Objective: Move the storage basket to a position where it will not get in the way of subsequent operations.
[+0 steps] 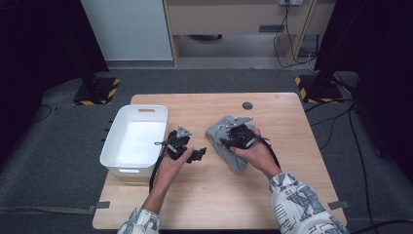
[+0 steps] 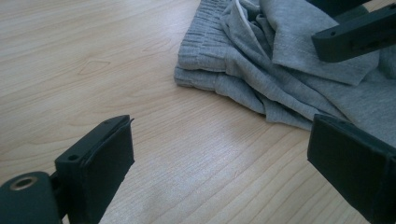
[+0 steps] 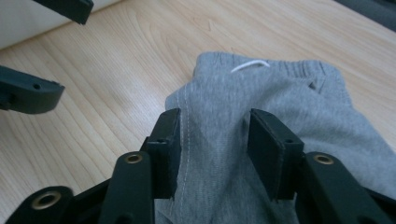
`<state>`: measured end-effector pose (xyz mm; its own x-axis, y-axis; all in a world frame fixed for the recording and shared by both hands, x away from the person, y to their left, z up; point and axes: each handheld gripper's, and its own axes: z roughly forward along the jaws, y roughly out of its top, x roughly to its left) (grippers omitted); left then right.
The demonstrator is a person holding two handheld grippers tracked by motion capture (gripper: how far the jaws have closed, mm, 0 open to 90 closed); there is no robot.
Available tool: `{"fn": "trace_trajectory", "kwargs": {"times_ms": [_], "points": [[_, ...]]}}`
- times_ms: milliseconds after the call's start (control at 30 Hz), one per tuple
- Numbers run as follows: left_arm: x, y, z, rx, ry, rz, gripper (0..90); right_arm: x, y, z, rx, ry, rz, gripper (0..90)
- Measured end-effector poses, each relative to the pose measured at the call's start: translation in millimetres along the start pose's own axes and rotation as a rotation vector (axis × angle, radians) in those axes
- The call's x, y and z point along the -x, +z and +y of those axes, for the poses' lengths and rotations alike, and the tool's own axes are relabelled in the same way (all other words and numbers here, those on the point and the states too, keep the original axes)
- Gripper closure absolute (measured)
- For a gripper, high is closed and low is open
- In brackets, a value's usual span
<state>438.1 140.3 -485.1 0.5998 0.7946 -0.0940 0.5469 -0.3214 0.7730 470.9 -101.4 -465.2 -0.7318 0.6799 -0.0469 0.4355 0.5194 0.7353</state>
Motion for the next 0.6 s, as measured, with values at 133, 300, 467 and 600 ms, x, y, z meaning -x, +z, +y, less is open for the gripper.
{"fn": "trace_trajectory", "kwargs": {"times_ms": [133,300,467,600], "points": [[-1.2,-0.4,-1.9,-0.001,-0.005,-0.001,6.2,-0.2,-3.7,5.0,0.012,-0.005,-0.01,44.0],[-2.7,-0.1,-4.3,-0.008,-0.007,0.001,6.2,2.5,-3.6,14.8,0.022,-0.004,-0.02,38.6],[-3.8,-0.6,-7.0,-0.01,-0.016,0.001,6.2,7.1,5.7,21.1,0.019,0.02,-0.032,33.3],[-4.2,-0.3,-9.0,-0.015,-0.02,0.001,6.2,7.5,19.1,20.9,-0.02,0.025,-0.041,24.7]]}}
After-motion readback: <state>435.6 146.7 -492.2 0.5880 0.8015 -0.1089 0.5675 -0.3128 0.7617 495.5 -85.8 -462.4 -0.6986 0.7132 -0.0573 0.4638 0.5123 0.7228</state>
